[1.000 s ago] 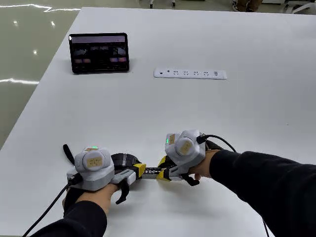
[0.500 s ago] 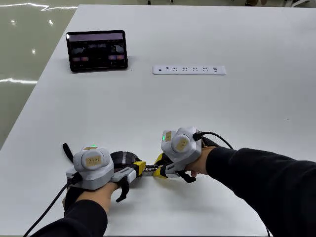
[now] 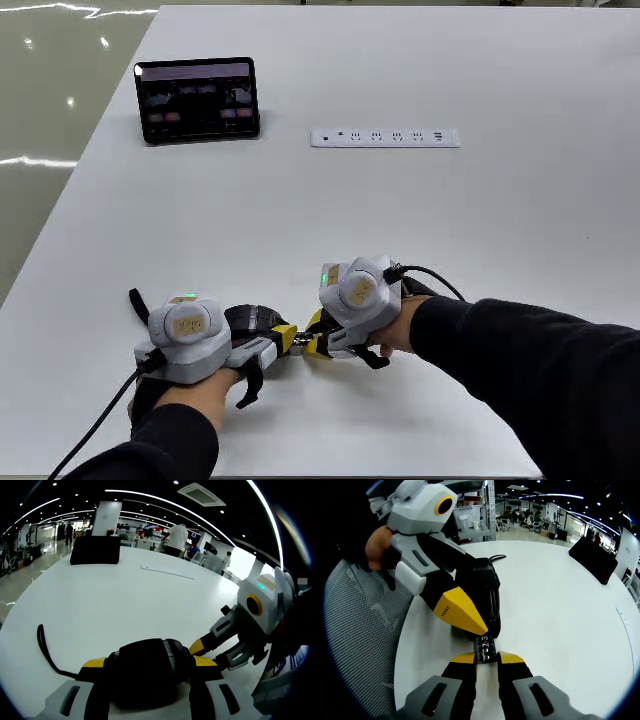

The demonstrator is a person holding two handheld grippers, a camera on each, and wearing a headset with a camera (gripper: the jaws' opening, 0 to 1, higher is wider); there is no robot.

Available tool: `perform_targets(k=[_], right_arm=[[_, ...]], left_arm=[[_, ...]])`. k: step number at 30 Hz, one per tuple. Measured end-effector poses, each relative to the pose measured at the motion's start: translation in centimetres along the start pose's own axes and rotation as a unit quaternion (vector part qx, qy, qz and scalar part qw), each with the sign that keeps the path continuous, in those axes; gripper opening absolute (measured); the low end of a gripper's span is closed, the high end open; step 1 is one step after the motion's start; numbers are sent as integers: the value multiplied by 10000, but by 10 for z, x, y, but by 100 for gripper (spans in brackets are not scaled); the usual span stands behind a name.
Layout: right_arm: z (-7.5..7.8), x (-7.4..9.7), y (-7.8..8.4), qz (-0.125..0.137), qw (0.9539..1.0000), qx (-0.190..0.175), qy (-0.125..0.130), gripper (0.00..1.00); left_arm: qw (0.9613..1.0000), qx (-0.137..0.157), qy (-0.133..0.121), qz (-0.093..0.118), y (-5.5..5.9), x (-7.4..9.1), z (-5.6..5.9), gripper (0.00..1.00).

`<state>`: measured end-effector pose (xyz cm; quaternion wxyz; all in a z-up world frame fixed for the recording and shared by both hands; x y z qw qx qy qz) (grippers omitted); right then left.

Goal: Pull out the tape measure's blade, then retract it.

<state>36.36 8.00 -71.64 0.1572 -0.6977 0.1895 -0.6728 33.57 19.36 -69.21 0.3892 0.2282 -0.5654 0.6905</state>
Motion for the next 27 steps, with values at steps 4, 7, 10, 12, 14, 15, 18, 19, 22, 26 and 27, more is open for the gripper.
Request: perform_targets(k=[4, 7, 10, 12, 14, 15, 18, 19, 22, 26, 27], right_arm=[[0, -1, -3, 21, 10000, 0, -12, 11], [-1, -2, -5, 28, 10000, 6, -17, 11], [-2, -2, -6, 52, 10000, -10, -7, 11], [-3, -3, -8, 59, 10000, 22, 17, 11], [-3, -3, -8, 62, 10000, 8, 13, 11], [-2, -3, -9, 68, 10000, 13, 8, 11], [-3, -3, -10, 85, 10000, 19, 2, 11], [-3, -3, -11, 93, 10000, 31, 3, 11], [-3, -4, -12, 111, 9999, 46, 11, 12], [-3, -5, -12, 133, 9998, 144, 34, 12], [-3, -5, -12, 136, 9998, 138, 26, 12]], left_arm=[[10000, 3, 1, 0, 0, 0, 0, 60], [10000, 3, 5, 0, 0, 1, 0, 60], [10000, 2, 6, 2, 0, 1, 0, 60], [10000, 0, 7, 1, 0, 1, 0, 60], [10000, 4, 9, 0, 0, 1, -1, 60], [10000, 5, 10, -1, 0, 1, -1, 60], [10000, 6, 10, 0, -1, 1, -1, 60], [10000, 6, 10, -2, -1, 1, -1, 60], [10000, 11, 13, 1, -1, 1, -1, 60], [10000, 15, 22, -2, -1, 0, -1, 60], [10000, 16, 23, -2, -1, 0, -1, 60]])
Point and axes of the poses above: the centre of the closed fingertips' face, and the gripper's own axes: x roughly backward along the fingers, z roughly to its right, y roughly out of its underside, the point moved 6 cm from there along x, roughly backward along the fingers, and after that the axes turned 12 degrees about -z, right-handed, at the moved point
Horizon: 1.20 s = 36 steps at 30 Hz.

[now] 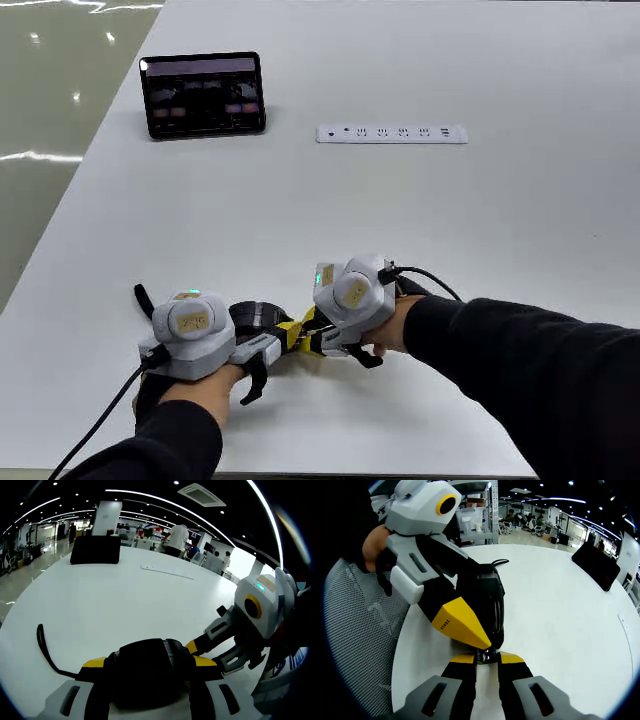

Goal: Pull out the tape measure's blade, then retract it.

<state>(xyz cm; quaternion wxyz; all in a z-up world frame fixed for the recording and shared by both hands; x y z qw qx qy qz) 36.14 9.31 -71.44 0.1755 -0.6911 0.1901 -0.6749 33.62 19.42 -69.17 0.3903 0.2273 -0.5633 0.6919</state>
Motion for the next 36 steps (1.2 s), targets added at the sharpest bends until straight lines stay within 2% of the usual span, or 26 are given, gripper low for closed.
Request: perform_targets(k=[8, 12, 13, 22, 36], right_arm=[[0, 0, 1, -14, 10000, -45, -35, 12], [-1, 2, 6, -44, 10000, 5, 28, 12], [-1, 2, 6, 0, 9999, 128, 61, 12], [-1, -1, 3, -58, 9999, 97, 56, 11], [-2, -1, 2, 2, 10000, 46, 79, 11]], left_arm=[[10000, -10, -6, 5, 0, -1, 0, 60], [10000, -12, -4, 4, 0, -1, 1, 60], [10000, -11, -6, 6, 0, -1, 0, 60], [10000, -8, 0, 7, 1, 0, 0, 60], [10000, -40, -17, 26, 0, -1, 0, 61]])
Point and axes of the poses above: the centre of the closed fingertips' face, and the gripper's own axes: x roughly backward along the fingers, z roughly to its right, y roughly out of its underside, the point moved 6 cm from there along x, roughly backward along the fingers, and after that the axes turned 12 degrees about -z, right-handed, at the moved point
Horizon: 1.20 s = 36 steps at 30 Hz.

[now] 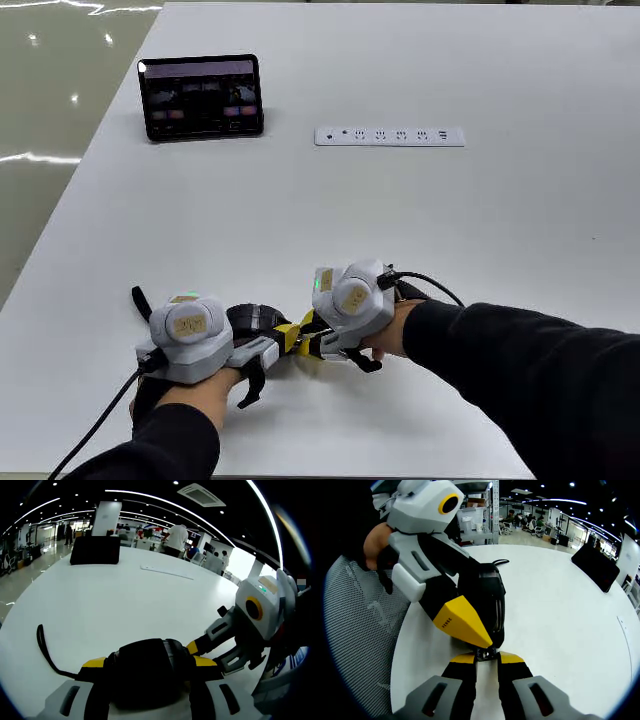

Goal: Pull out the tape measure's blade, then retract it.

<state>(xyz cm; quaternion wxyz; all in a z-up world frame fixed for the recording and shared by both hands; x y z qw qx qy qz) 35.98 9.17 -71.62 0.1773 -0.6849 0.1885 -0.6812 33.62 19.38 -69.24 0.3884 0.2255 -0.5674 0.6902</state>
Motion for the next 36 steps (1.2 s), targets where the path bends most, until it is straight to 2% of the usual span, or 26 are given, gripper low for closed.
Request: perform_targets(k=[4, 6, 7, 8, 9, 10, 11, 12, 13, 14, 15, 16, 17, 18, 19, 21, 23, 26, 28, 32, 36], right_arm=[[-2, 0, -2, -107, 9999, 65, 93, 12], [-2, 0, -1, -145, 9998, 115, 96, 12], [-1, 0, -1, -145, 9998, 126, 109, 12], [-1, 2, 0, -170, 9997, 104, 153, 13], [0, 3, 2, -185, 9996, 92, 177, 15], [1, 6, 5, -204, 9995, 103, 214, 16], [1, 8, 7, -203, 9995, 94, 231, 17], [2, 11, 10, -191, 9995, 67, 236, 19], [3, 15, 14, -175, 9995, -37, 273, 20], [3, 20, 16, -158, 9994, -100, 302, 21], [4, 27, 20, -137, 9991, -203, 336, 24], [4, 31, 23, -124, 9989, -282, 358, 26], [4, 36, 26, -109, 9987, -319, 394, 29], [4, 45, 30, -69, 9982, -363, 478, 31], [4, 51, 33, -36, 9978, -404, 524, 32], [5, 64, 39, 56, 9967, -505, 635, 34], [5, 79, 46, 173, 9949, -625, 775, 36], [3, 97, 59, 296, 9913, -878, 930, 37], [-2, 109, 67, 432, 9880, -1095, 1004, 39], [-14, 132, 85, 547, 9841, -1219, 1169, 42], [-28, 151, 113, 564, 9794, -1435, 1303, 46]], left_arm=[[9999, -98, -91, -45, 0, 0, 3, 62], [9999, -133, -40, -69, 0, 0, 2, 62], [9997, -243, -46, -37, -1, 1, 1, 63], [9988, -480, -128, 35, -3, 2, -1, 65], [9987, -489, -47, 128, -5, 2, 0, 70], [9992, -357, 143, 53, -5, 3, 1, 77], [9994, -267, 211, -60, -3, 5, 0, 85], [9991, -279, 256, -204, -2, 7, -2, 88], [9978, -433, 477, -174, -5, 7, -1, 91], [9952, -606, 770, -12, -9, 7, 5, 100], [9893, -881, 1155, 116, -14, 12, 13, 100], [9879, -1063, 1125, 46, -15, 16, 12, 100], [9878, -1235, 946, -48, -17, 17, 8, 100], [9837, -1439, 1077, -32, -20, 19, 9, 100], [9821, -1444, 1211, 77, -24, 23, 11, 100], [9821, -1441, 1214, 78, -26, 28, 2, 100], [9805, -1548, 1211, 46, -25, 34, -7, 100], [9802, -1619, 1137, 92, -24, 48, -22, 100], [9802, -1648, 1082, 157, -22, 58, -33, 100], [9795, -1767, 968, 75, -15, 74, -53, 100], [9801, -1763, 903, 102, -10, 93, -71, 100]])
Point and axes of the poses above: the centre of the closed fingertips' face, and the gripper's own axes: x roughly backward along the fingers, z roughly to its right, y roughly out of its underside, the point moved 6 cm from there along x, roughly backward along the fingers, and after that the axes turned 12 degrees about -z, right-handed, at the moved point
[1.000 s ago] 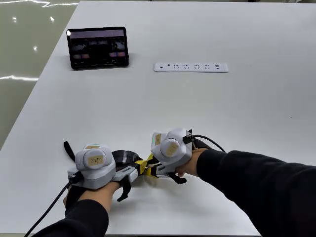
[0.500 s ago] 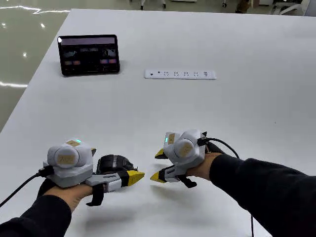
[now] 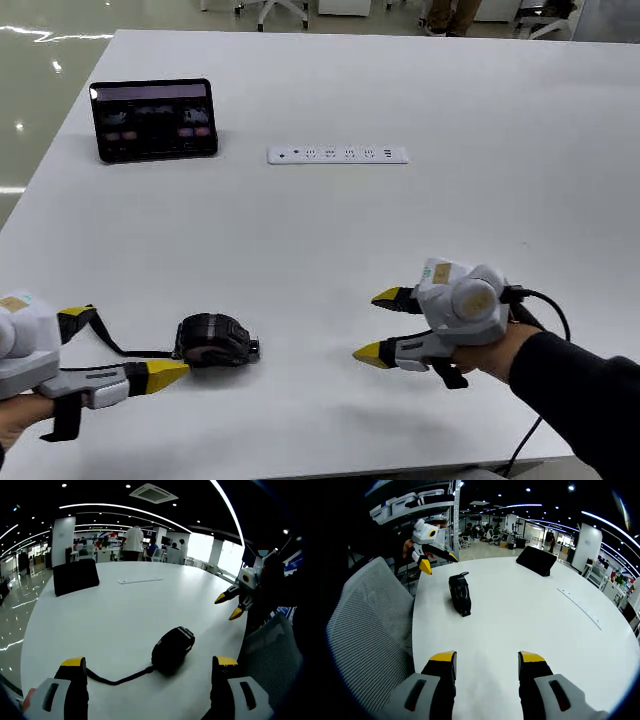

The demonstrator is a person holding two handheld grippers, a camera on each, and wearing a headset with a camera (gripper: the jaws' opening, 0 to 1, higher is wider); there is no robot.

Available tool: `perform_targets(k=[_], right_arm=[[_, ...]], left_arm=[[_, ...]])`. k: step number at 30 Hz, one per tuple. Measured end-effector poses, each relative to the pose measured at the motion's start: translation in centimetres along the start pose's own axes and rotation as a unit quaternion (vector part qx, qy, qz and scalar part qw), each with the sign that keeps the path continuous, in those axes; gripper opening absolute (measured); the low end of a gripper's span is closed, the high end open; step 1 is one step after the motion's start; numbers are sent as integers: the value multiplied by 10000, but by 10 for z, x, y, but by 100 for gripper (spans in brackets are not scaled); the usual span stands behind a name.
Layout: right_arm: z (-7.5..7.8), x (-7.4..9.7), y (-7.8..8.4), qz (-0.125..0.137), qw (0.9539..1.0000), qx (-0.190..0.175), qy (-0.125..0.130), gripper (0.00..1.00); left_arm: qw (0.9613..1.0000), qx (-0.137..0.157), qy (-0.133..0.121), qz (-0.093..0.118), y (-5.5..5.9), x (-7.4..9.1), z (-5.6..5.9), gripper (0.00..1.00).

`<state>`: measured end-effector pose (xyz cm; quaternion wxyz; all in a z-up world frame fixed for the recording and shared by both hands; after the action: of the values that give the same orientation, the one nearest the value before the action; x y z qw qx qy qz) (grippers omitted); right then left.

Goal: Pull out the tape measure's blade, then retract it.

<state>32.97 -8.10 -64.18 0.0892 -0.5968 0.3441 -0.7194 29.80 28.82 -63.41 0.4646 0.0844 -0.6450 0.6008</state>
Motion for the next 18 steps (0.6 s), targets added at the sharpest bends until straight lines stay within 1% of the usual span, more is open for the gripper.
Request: perform_targets(k=[2, 3, 4, 7, 10, 11, 15, 16, 17, 18], right_arm=[[1, 10, 16, -43, 9999, -139, 70, 48], [3, 15, 23, -64, 9997, -202, 128, 50], [5, 20, 32, -72, 9993, -306, 187, 51], [9, 37, 48, -18, 9978, -566, 344, 54], [12, 53, 60, 34, 9956, -804, 471, 60], [12, 60, 66, 66, 9946, -886, 530, 61], [10, 73, 82, 78, 9924, -1036, 657, 65], [8, 74, 86, 56, 9921, -1061, 664, 66], [6, 76, 92, 26, 9914, -1121, 670, 66], [4, 78, 94, 33, 9908, -1169, 678, 68]], left_arm=[[9999, -94, -96, -44, 4, 8, -4, 100], [9998, -143, -106, -47, 5, 10, -5, 100], [9998, -145, -106, -60, 6, 12, -5, 100], [9998, -175, -68, -101, 9, 15, -6, 100], [9997, -206, -38, -157, 12, 16, -5, 100], [9997, -199, -35, -135, 13, 17, -5, 100], [9996, -277, -94, -52, 15, 21, -7, 100], [9996, -252, -92, -75, 16, 20, -8, 100], [9996, -184, -116, -166, 21, 19, -9, 100], [9996, -155, -132, -182, 22, 19, -9, 100]])
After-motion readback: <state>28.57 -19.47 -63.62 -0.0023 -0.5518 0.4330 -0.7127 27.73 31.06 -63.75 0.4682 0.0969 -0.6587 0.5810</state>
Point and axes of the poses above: the centre of the closed fingertips' face, and the gripper's own axes: x roughly backward along the fingers, z roughly to its right, y roughly out of its underside, the point moved 6 cm from there along x, roughly backward along the fingers, and after that the axes turned 12 degrees about -z, right-handed, at the moved point
